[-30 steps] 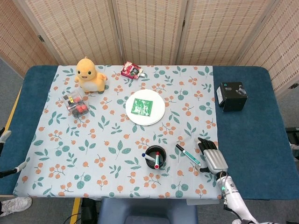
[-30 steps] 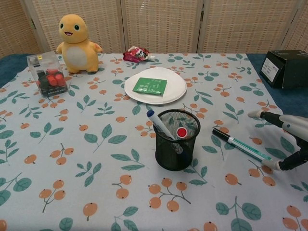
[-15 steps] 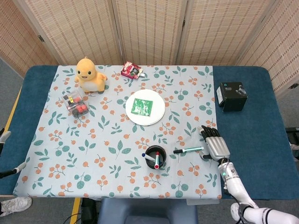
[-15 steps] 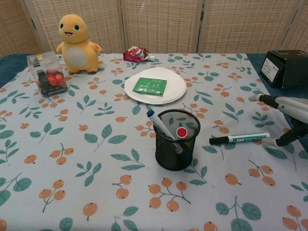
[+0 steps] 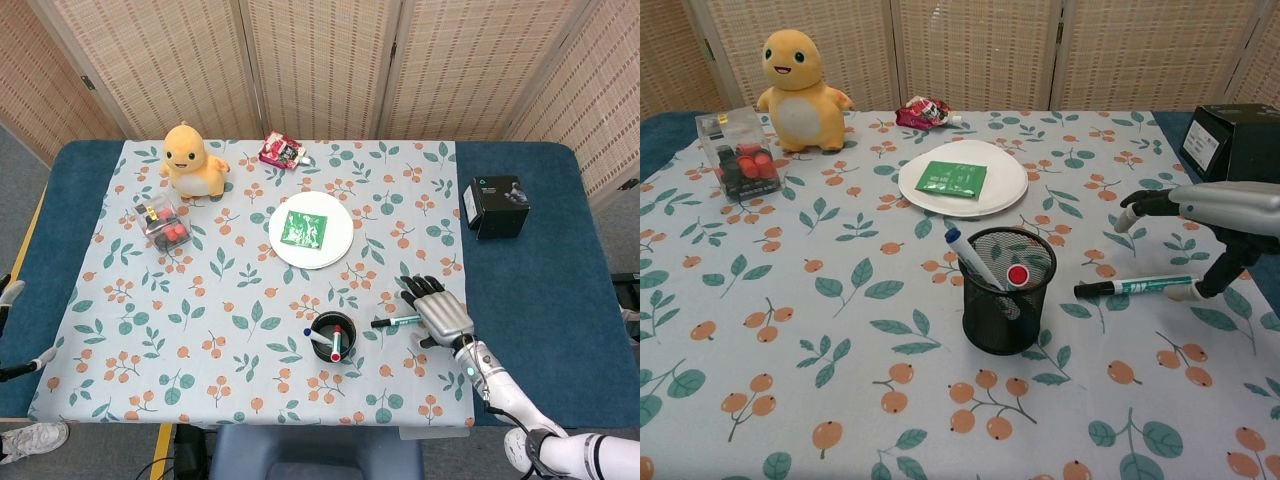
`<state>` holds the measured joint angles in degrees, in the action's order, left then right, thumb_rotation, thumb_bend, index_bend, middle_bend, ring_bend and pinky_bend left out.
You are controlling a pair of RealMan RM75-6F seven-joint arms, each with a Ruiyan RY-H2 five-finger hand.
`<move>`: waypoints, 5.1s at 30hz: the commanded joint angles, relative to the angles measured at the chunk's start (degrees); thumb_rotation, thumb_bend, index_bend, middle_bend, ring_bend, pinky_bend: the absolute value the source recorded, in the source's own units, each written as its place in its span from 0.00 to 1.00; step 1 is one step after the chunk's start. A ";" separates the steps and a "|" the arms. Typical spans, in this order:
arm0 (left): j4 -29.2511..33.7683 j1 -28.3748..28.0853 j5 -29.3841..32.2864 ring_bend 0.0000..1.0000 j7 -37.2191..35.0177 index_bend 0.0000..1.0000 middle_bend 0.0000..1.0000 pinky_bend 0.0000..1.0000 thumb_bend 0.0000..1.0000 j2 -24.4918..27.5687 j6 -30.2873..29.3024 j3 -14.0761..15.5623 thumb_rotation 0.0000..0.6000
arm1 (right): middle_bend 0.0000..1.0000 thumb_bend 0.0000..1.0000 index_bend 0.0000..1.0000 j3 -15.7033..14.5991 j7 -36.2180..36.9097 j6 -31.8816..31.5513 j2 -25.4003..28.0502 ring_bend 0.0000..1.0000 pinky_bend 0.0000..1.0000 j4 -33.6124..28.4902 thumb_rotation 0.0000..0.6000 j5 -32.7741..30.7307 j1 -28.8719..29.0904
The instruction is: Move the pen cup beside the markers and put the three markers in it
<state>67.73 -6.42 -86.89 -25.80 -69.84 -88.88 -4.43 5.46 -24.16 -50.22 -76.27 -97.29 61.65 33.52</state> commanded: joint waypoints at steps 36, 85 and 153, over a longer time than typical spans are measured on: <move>0.57 0.65 0.18 0.00 -0.78 0.00 0.00 0.24 0.02 0.48 -1.11 -0.44 1.00 | 0.00 0.33 0.40 -5.21 -11.85 -5.82 -6.87 0.00 0.00 5.52 1.00 0.00 5.85; 0.71 1.11 0.87 0.00 0.50 0.00 0.00 0.24 0.02 0.60 -1.56 -1.07 1.00 | 0.08 0.37 0.63 5.35 9.05 -12.59 4.03 0.00 0.00 -19.48 1.00 3.93 0.97; 5.09 0.93 -2.32 0.00 7.04 0.00 0.00 0.24 0.02 2.01 -2.19 0.49 1.00 | 0.00 0.15 0.00 -4.51 12.06 -43.21 9.06 0.00 0.00 8.98 1.00 16.62 -29.05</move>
<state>72.46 -5.43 -89.00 -19.67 -67.69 -91.02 -4.09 1.52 -13.71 -91.42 -66.31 -90.67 78.27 6.60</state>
